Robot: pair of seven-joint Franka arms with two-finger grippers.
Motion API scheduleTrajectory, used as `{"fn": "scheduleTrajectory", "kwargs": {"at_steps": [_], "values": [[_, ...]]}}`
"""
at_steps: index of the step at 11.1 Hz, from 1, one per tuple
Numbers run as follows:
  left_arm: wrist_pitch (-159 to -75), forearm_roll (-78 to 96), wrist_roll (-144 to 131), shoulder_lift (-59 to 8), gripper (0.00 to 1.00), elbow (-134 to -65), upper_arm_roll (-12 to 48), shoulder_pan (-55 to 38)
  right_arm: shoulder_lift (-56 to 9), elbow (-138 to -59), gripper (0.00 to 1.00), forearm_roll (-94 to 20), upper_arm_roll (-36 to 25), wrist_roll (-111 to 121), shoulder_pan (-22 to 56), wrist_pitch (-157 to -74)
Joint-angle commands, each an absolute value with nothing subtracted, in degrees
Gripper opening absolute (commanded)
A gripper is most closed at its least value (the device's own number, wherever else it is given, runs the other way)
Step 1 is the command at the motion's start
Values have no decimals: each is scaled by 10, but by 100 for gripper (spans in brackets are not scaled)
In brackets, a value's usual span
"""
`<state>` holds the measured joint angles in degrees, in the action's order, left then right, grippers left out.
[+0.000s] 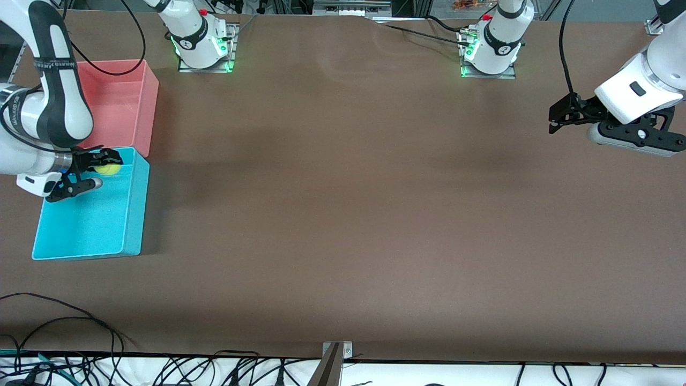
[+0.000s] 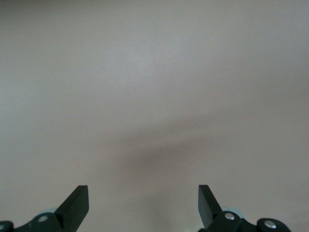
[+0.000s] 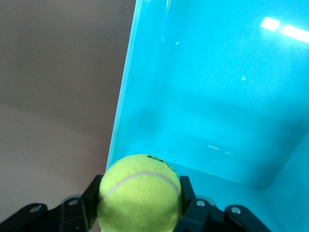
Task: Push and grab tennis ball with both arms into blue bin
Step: 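Open the right gripper to drop the ball into the cyan bin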
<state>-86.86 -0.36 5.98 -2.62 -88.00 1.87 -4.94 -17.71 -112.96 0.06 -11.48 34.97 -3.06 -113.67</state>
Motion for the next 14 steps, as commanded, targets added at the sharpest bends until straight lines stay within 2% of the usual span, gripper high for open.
{"fn": "scheduleTrajectory", "kwargs": {"at_steps": [1,6,7,8,9,10,14], "values": [[-851,-14,75,-27,100,-865,20,-43,-217,-1118,29,-36,-113,431,-52,-1157],[-845,-17,80,-27,100,-865,20,-44,-275,-1119,31,-71,-114,514,-70,-1172],[-838,-18,85,-27,100,-865,19,-43,-278,-1119,42,-70,-114,515,-70,-1170],[-838,-17,85,-29,100,-865,20,-44,-278,-1120,61,-70,-114,519,-70,-1169],[-838,-17,84,-29,100,-864,20,-44,-277,-1118,88,-70,-115,521,-72,-1170],[-838,-16,81,-29,100,-864,23,-45,-276,-1117,97,-69,-115,522,-72,-1171],[-838,-14,84,-28,100,-865,23,-44,-258,-1112,100,-64,-122,531,-73,-1164]]}}
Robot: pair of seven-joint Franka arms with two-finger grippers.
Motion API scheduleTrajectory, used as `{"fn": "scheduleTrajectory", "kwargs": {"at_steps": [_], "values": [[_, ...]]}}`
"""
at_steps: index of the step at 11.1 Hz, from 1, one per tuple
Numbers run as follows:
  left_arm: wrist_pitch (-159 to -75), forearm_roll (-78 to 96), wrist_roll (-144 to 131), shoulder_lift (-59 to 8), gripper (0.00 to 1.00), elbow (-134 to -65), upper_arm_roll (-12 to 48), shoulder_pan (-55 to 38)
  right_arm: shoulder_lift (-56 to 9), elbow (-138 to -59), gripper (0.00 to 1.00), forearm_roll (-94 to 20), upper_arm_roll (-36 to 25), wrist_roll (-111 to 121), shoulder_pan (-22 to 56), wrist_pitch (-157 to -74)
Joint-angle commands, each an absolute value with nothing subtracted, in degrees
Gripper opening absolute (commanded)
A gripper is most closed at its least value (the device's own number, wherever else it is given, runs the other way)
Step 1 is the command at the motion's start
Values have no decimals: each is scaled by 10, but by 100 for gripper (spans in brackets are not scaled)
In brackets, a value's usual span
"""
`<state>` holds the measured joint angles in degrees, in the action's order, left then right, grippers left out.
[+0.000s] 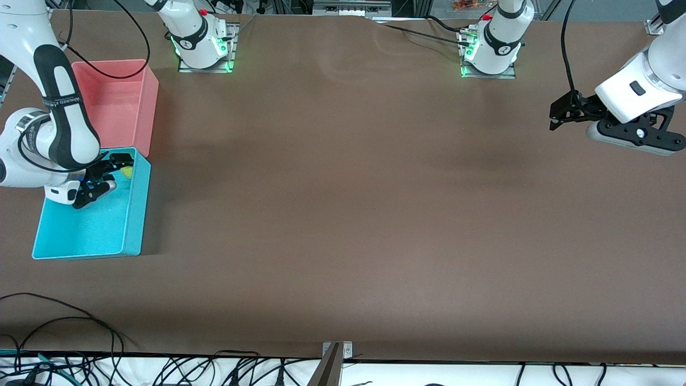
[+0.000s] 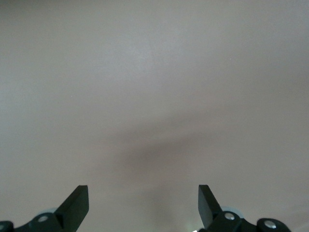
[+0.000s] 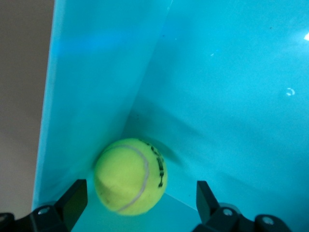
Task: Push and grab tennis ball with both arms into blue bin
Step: 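Open the right gripper to drop the ball into the cyan bin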
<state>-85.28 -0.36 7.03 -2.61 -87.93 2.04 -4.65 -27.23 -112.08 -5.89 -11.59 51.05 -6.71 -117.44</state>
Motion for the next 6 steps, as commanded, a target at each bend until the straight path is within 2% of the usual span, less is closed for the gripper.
{"fn": "scheduleTrajectory", "kwargs": {"at_steps": [1,4,6], "values": [[-838,-14,84,-28,100,-865,22,-44,-249,-1107,100,-62,-125,537,-74,-1159],[-838,-16,85,-29,100,-868,22,-44,-243,-1072,99,-66,-126,533,-73,-1113],[-838,-16,85,-29,100,-868,21,-44,-216,-1050,99,-62,-123,486,-66,-1082]]}}
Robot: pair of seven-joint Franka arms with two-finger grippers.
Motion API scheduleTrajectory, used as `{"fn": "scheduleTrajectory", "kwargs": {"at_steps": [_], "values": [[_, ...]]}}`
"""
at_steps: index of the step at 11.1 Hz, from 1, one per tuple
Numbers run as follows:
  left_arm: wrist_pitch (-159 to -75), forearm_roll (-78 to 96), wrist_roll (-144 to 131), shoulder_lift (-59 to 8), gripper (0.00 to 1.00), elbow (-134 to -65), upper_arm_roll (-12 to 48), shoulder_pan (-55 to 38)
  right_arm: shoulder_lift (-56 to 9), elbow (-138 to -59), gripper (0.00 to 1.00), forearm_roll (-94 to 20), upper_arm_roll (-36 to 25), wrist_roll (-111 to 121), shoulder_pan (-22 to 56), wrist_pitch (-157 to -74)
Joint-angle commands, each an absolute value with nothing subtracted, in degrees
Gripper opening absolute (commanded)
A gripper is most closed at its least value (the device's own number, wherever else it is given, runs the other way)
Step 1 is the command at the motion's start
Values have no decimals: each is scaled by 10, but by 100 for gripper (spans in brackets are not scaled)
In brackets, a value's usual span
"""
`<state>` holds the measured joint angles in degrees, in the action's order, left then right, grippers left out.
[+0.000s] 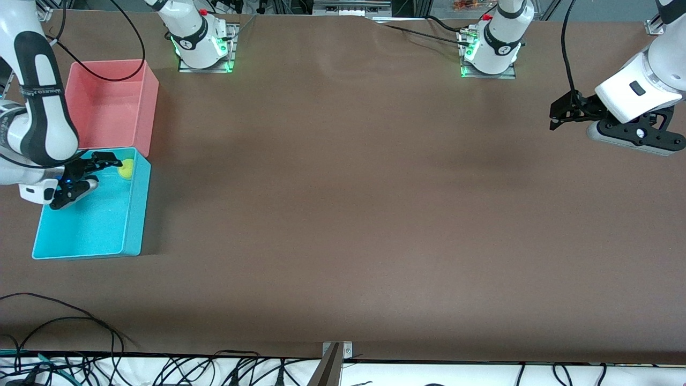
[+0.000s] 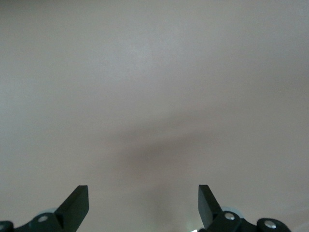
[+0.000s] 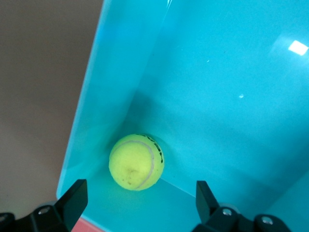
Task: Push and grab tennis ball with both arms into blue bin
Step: 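Open the right gripper to drop the ball into the cyan bin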
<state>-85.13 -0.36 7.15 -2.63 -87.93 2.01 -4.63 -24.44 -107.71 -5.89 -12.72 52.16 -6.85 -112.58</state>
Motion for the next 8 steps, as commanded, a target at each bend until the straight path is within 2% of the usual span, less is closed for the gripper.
{"fn": "scheduleTrajectory", "kwargs": {"at_steps": [1,5,8], "values": [[-838,-16,85,-30,100,-868,21,-44,-211,-1036,99,-62,-119,456,-64,-1067],[-839,-16,85,-32,100,-869,20,-43,-170,-1029,100,-42,-116,338,-38,-1028],[-843,-13,85,-34,100,-869,21,-44,-116,-1021,100,14,-76,255,-34,-1023]]}}
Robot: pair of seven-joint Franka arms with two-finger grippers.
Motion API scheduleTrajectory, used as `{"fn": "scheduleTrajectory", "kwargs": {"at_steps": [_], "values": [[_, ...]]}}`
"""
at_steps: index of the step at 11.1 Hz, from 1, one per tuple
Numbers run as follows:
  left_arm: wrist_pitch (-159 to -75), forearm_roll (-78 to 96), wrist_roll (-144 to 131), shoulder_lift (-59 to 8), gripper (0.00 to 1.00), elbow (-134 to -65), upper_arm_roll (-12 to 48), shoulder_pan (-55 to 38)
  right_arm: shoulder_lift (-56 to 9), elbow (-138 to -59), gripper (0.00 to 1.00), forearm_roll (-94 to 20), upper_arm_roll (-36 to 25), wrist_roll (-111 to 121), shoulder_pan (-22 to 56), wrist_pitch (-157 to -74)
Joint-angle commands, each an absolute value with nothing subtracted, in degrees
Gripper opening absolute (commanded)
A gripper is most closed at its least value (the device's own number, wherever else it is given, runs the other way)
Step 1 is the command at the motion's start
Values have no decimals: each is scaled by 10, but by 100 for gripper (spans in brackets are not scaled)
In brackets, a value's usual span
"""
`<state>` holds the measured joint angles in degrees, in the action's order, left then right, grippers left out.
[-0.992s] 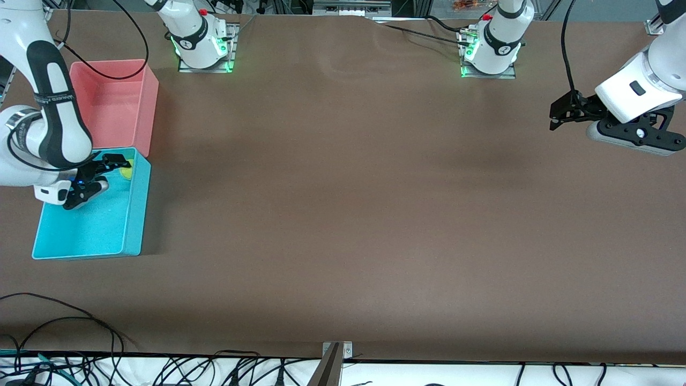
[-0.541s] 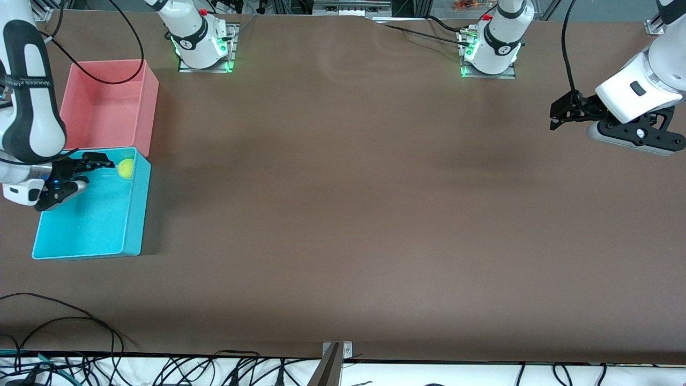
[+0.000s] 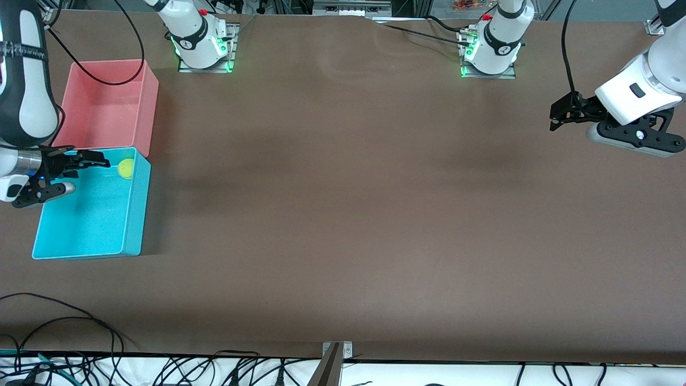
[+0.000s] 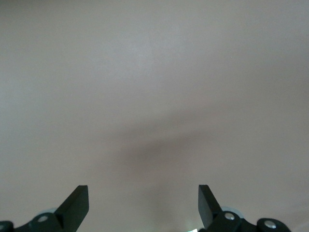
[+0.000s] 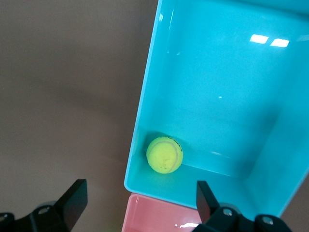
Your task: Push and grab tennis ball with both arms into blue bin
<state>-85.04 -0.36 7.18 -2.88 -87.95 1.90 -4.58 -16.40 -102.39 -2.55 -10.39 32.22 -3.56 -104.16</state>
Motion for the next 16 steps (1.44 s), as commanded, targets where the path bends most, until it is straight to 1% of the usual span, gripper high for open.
{"fn": "scheduleTrajectory", "kwargs": {"at_steps": [1,2,5,6,8,10,11,12,13,15,16], "values": [[-849,-13,85,-34,100,-867,21,-44,-98,-1020,100,18,-62,210,-34,-1010],[-855,-11,85,-33,100,-867,21,-43,-81,-1015,100,19,-48,157,-28,-998],[-856,-11,84,-34,100,-868,21,-44,-48,-991,100,25,-44,58,9,-967],[-856,-11,84,-34,100,-868,21,-43,-40,-971,100,25,-27,39,9,-957],[-856,-11,85,-34,100,-868,21,-43,-43,-895,100,16,-7,13,4,-919],[-856,-11,85,-34,100,-870,20,-43,-36,-875,100,15,-11,13,6,-891],[-856,-11,85,-34,100,-870,20,-43,-34,-874,100,2,-15,19,6,-852],[-856,-11,85,-34,100,-872,20,-43,-34,-874,100,-34,-23,12,6,-854],[-856,-11,85,-34,100,-871,20,-42,-36,-875,100,-54,-38,12,7,-880],[-856,-11,85,-35,100,-871,20,-43,-36,-875,100,-32,-39,19,10,-890],[-856,-11,85,-37,100,-871,20,-42,-36,-875,100,-38,-41,20,11,-892]]}}
